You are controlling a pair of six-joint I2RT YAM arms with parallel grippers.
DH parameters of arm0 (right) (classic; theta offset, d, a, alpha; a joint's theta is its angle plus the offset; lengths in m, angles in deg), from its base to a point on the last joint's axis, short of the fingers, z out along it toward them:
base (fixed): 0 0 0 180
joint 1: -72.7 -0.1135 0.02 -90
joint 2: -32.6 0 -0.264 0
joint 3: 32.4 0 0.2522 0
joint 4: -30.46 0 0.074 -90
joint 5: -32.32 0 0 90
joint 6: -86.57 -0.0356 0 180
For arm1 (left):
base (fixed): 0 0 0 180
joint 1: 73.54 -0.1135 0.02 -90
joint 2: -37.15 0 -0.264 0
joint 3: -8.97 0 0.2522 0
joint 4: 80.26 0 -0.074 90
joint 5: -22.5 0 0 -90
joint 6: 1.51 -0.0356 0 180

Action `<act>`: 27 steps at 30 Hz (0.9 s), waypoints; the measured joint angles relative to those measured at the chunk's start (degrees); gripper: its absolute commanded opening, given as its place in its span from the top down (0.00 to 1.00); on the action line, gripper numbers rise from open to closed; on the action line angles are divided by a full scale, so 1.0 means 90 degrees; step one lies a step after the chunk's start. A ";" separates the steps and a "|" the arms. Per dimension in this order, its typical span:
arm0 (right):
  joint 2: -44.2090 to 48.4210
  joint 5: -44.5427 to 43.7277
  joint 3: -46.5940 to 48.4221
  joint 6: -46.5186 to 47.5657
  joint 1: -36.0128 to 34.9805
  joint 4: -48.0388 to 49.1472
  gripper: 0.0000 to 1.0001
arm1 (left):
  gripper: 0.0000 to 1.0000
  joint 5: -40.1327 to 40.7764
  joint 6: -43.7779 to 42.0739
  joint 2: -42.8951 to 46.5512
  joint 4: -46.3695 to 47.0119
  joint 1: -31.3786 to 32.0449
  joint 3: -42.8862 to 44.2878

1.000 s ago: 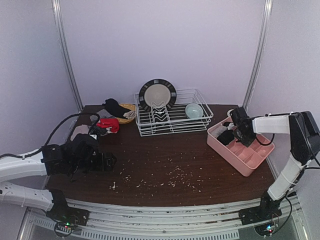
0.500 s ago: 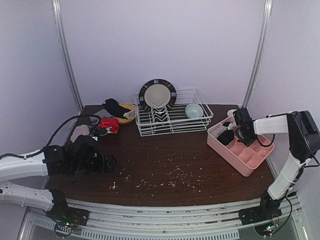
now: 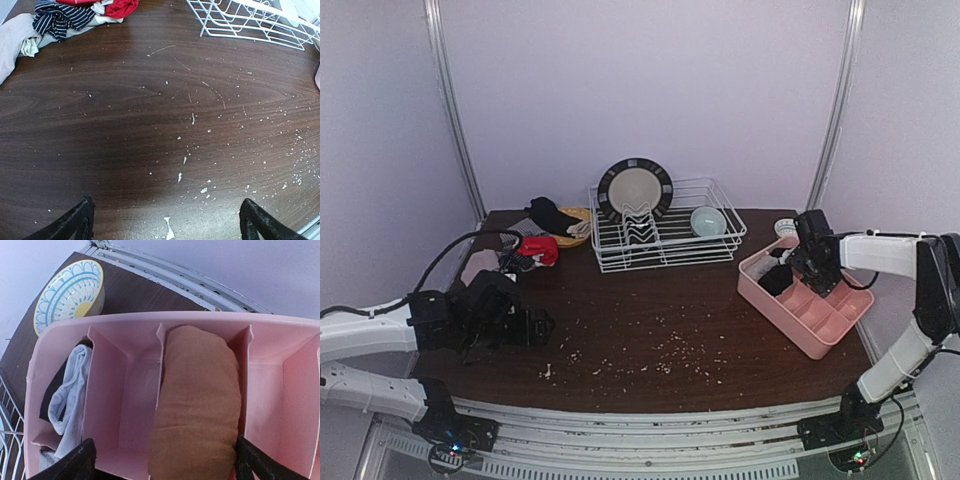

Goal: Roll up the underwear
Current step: Place the underwear in the storage box, then reset both arms

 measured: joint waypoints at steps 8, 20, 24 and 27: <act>0.0580 0.0189 -0.0080 0.0233 0.0000 -0.0352 0.03 | 0.02 0.0000 -0.0012 -0.0175 0.0061 0.0000 0.0000; 0.0940 0.0197 -0.0015 0.0848 0.0012 -0.0357 0.77 | 0.02 0.0000 -0.0058 -0.0262 0.0124 0.0000 0.0000; 0.0491 0.0202 0.0143 0.1056 0.0058 -0.0223 0.82 | 0.02 -0.0002 -0.0058 -0.0233 0.0121 0.0000 0.0000; 0.0311 0.0352 0.0070 0.1207 0.0068 -0.0036 0.67 | 0.02 0.0002 -0.0080 -0.0131 0.0112 0.0000 0.0000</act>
